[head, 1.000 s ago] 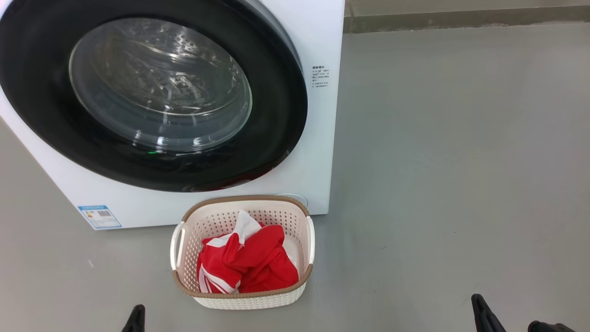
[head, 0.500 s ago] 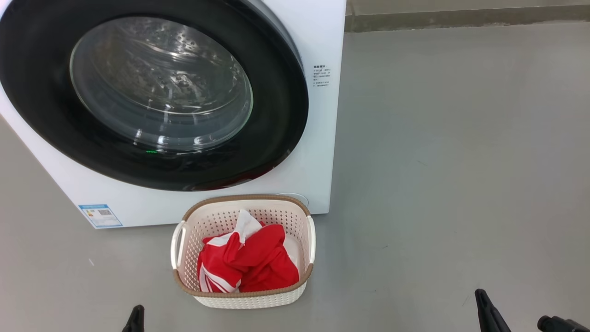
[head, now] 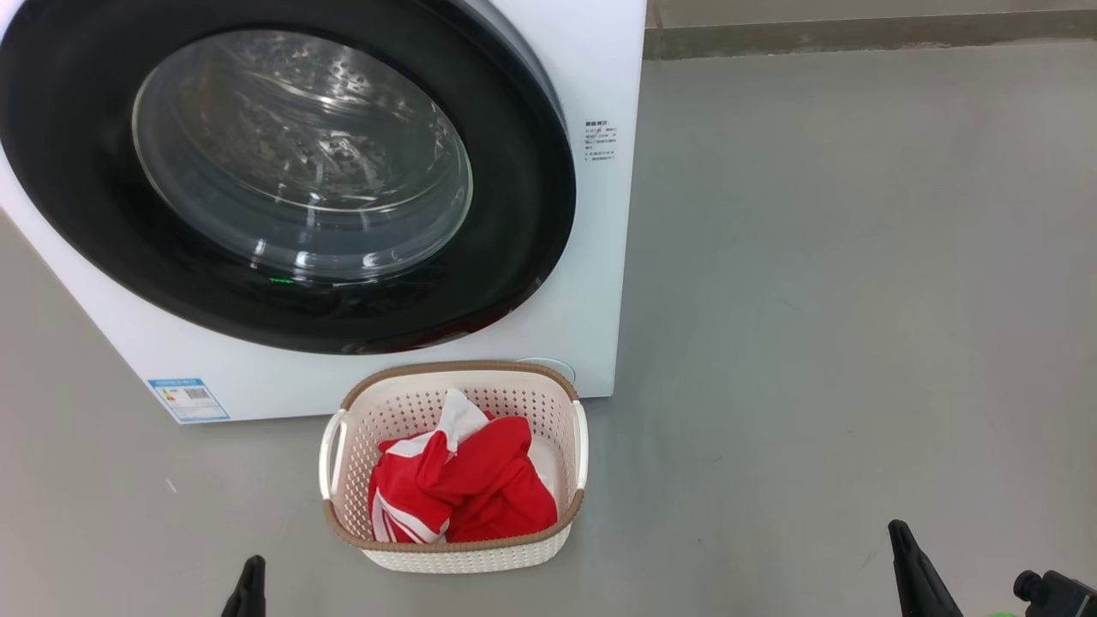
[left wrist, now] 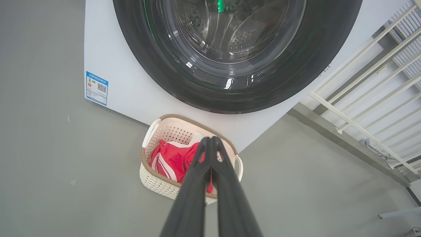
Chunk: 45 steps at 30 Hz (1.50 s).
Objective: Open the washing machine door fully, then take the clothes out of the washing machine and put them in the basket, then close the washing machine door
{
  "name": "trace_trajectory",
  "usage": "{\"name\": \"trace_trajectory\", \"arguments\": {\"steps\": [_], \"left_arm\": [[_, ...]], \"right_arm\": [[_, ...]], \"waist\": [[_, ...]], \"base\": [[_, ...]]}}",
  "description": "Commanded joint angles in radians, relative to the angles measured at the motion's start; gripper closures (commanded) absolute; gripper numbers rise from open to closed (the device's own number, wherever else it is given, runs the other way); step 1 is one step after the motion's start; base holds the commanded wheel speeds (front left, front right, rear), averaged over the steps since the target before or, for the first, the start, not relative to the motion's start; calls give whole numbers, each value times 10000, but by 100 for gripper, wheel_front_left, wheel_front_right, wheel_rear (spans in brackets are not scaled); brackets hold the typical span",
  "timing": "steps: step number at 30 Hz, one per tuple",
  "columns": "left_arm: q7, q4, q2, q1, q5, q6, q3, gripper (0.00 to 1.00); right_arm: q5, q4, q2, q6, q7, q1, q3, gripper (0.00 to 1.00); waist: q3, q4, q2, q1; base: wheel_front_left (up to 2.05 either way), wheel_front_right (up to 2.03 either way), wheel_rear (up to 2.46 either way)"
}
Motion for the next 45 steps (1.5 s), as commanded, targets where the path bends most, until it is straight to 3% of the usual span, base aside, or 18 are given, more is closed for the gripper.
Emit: {"name": "trace_trajectory", "arguments": {"steps": [1, 45], "left_arm": [[46, -310, 86, -416, -247, -23, 202, 100], [1283, -523, -184, -1023, -4743, -47, 470, 100]], "right_arm": [[261, -273, -160, -4, 51, -415, -2, 100], [4497, -412, -268, -7, 1303, -1420, -182, 100]], "waist": [[0, 2, -1, -1], [7, 88, -1, -1]], "base": [[0, 0, 0], [0, 0, 0]]}}
